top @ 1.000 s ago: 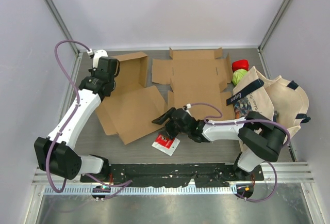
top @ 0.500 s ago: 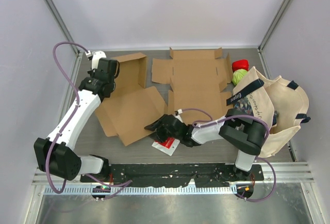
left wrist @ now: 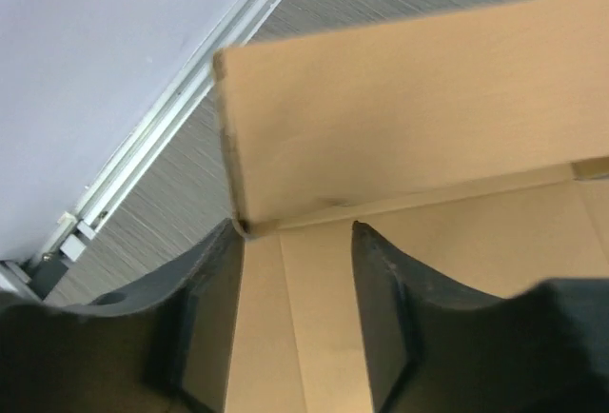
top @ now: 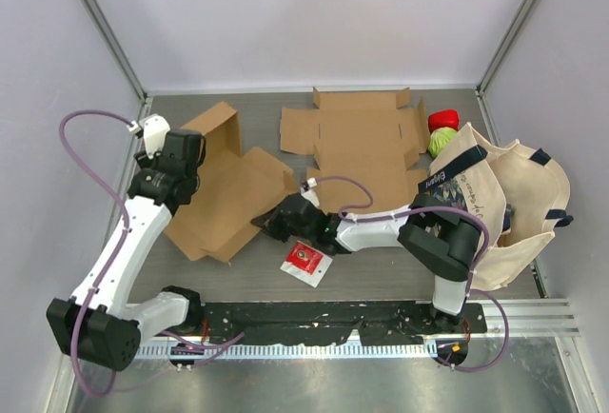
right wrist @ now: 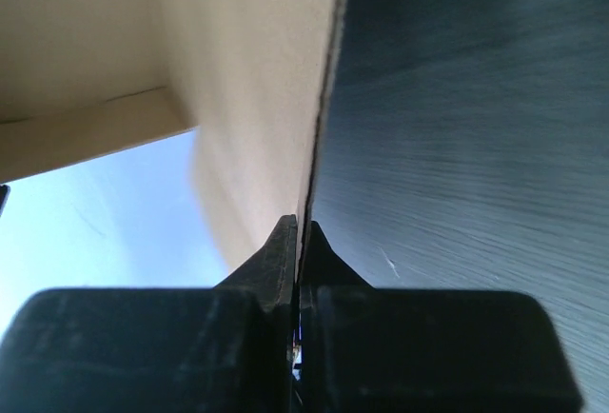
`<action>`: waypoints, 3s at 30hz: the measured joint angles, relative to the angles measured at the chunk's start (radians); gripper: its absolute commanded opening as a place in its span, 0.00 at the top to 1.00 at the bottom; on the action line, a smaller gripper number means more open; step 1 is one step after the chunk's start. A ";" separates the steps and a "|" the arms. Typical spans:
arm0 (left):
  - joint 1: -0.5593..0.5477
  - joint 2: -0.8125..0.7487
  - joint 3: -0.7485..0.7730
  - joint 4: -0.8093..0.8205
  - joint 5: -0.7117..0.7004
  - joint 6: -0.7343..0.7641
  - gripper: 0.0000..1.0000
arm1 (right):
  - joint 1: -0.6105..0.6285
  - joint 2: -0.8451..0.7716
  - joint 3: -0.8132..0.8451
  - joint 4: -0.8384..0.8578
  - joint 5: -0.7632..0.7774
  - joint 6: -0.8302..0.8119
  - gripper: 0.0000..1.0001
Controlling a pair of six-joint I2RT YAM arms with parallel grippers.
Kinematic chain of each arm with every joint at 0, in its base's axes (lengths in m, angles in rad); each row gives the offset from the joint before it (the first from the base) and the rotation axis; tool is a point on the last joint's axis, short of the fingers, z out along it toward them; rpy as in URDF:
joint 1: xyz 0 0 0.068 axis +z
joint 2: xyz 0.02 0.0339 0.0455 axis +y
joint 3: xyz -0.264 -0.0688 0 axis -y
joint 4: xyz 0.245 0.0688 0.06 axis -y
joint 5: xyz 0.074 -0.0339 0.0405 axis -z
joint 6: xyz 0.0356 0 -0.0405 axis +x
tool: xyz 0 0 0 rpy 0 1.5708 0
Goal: Fold the paper box
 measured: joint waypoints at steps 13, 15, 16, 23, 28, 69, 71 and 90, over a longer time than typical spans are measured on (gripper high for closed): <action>0.003 -0.343 -0.137 0.012 0.408 -0.076 0.34 | -0.142 0.078 0.699 -0.653 -0.007 -0.726 0.99; 0.003 -0.346 -0.110 0.014 0.502 -0.068 0.34 | -0.189 0.102 0.779 -0.750 -0.040 -0.892 0.99; 0.003 -0.341 -0.091 0.014 0.529 -0.064 0.34 | -0.204 0.105 0.796 -0.781 -0.053 -0.947 0.99; 0.003 -0.119 0.291 0.061 0.845 0.106 0.27 | -0.322 0.132 1.015 -1.040 -0.249 -1.394 0.99; 0.003 0.069 0.554 0.081 1.035 0.268 0.29 | -0.343 0.245 1.322 -1.183 -0.372 -1.578 0.99; -0.060 0.318 0.539 0.304 1.036 1.063 0.86 | -0.430 0.320 1.466 -1.295 -0.720 -1.743 0.99; -0.064 0.320 0.539 0.309 1.022 1.069 0.98 | -0.430 0.320 1.466 -1.296 -0.723 -1.741 0.97; -0.066 0.213 0.483 0.373 0.372 0.692 1.00 | -0.483 0.120 1.198 -1.121 -0.259 -1.496 0.22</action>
